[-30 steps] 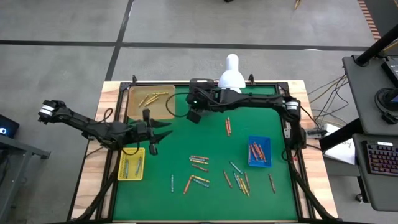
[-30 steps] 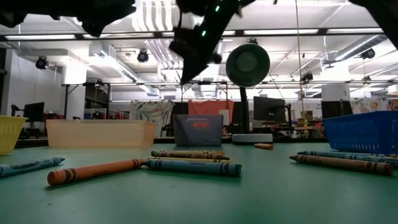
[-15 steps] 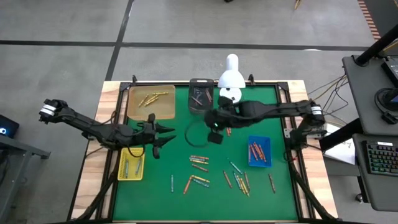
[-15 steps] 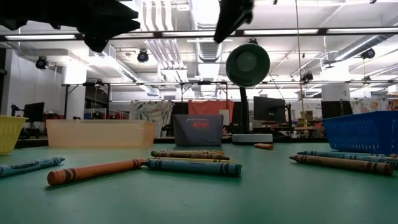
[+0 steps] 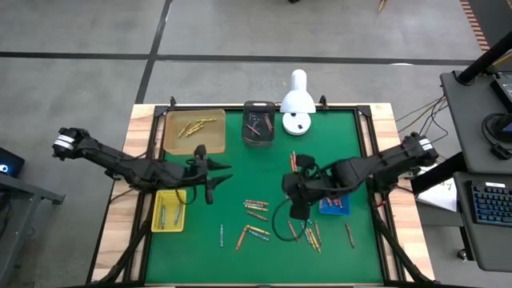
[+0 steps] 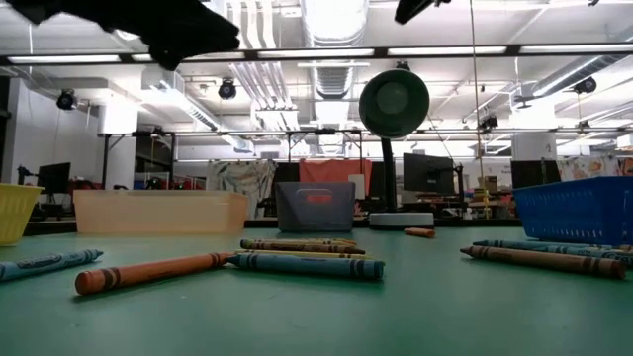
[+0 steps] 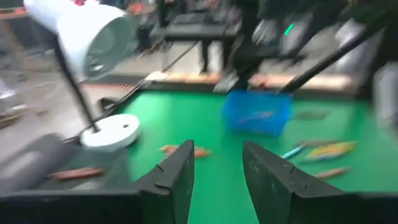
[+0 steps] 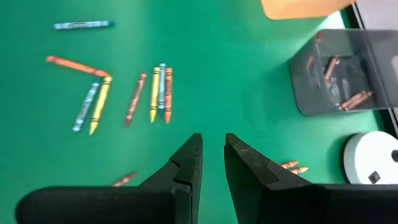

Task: Sort crayons
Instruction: Put the brown crayon into the black bin

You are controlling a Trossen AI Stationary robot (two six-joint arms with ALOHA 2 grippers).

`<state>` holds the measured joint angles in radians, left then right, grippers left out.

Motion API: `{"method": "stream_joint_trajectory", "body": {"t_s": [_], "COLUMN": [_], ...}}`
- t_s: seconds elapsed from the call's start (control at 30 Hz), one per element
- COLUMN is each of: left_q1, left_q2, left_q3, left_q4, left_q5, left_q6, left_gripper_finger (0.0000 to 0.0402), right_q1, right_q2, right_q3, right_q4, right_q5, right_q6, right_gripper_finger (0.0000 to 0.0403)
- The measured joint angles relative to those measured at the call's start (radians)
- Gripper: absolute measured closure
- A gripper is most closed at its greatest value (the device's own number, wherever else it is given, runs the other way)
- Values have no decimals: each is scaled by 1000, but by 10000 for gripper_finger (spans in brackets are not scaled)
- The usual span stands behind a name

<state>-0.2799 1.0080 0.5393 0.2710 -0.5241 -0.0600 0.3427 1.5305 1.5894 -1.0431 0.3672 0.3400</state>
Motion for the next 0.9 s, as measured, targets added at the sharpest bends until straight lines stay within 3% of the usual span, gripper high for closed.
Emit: {"method": "stream_joint_trajectory", "body": {"t_s": [0.13, 0.27, 0.4, 0.5, 0.9], "left_q1": [115, 271, 410, 488, 674], "left_q2": [57, 133, 219, 286, 495], "left_q3": [176, 311, 379, 397, 399], "left_q4": [-305, -479, -529, -537, -543], "left_q5": [11, 179, 390, 478, 510], "left_q6": [77, 229, 357, 428, 590], "left_gripper_finger": [301, 329, 363, 389, 400], "right_q1": [42, 58, 59, 59, 58], "right_q2": [-9, -29, -54, -83, -166], "right_q3": [0, -5, -31, -66, -195], "right_q4": [-33, -67, -66, -50, 61], "right_q5": [0, 6, 46, 79, 89], "right_q6": [-28, -33, -37, -35, 9], "right_gripper_finger": [344, 344, 344, 344, 344]}}
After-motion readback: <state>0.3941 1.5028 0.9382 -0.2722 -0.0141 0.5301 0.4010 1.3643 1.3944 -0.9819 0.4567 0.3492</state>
